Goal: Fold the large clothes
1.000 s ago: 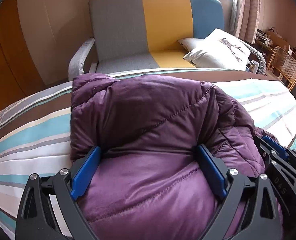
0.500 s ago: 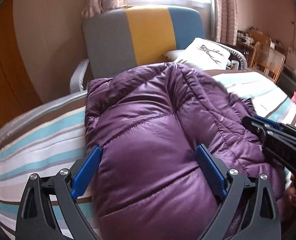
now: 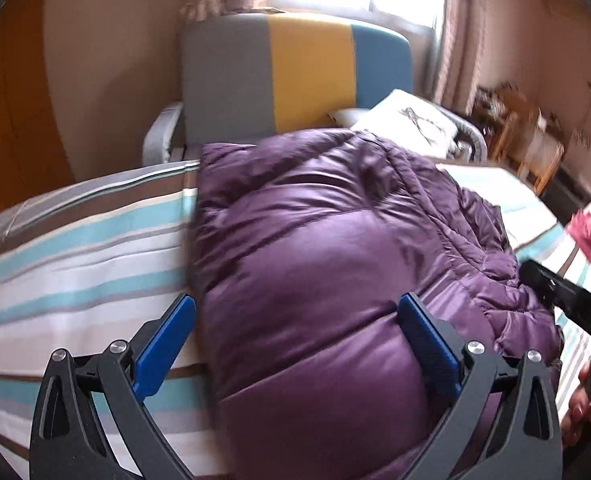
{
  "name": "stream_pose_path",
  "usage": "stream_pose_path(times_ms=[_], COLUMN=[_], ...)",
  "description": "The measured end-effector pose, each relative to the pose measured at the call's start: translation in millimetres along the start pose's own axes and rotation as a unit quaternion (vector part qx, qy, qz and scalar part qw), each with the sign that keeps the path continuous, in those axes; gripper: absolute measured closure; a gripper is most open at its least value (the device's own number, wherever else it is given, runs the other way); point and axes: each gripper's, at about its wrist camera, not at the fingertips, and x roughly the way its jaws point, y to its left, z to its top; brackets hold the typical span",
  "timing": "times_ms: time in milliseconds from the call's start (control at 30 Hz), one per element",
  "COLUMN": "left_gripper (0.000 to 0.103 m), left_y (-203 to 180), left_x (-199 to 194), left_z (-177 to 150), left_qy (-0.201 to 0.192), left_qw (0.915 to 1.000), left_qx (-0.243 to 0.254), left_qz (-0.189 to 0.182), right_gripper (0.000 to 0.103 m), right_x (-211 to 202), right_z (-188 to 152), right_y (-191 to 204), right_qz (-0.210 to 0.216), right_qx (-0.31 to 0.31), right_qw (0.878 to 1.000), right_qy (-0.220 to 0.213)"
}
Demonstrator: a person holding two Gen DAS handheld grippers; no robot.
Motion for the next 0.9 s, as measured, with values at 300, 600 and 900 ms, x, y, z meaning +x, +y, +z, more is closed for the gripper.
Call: stream_pose_path(times_ms=[300,600,900], left_gripper=[0.002,0.002,0.002], left_y=[43,59,55], left_x=[0,30,50], left_z=[-9,-9,-18], left_qy=[0.031,0.097,0.128], left_qw=[0.9978,0.9834,0.9644], left_qx=[-0.042,-0.086,-0.114], left_qz=[-0.040,-0.127,-0.202], right_gripper=[0.037,0.037,0.043], right_x=[7,44,65], right_z=[-3,-7,-5], right_y=[-27,-35,-38], right_qz=[0.040,0.073,0.111], right_qx=[0.077,0.102,0.098], right_qw=[0.995,0.984,0.978], right_qy=[0.056,0.129,0.146])
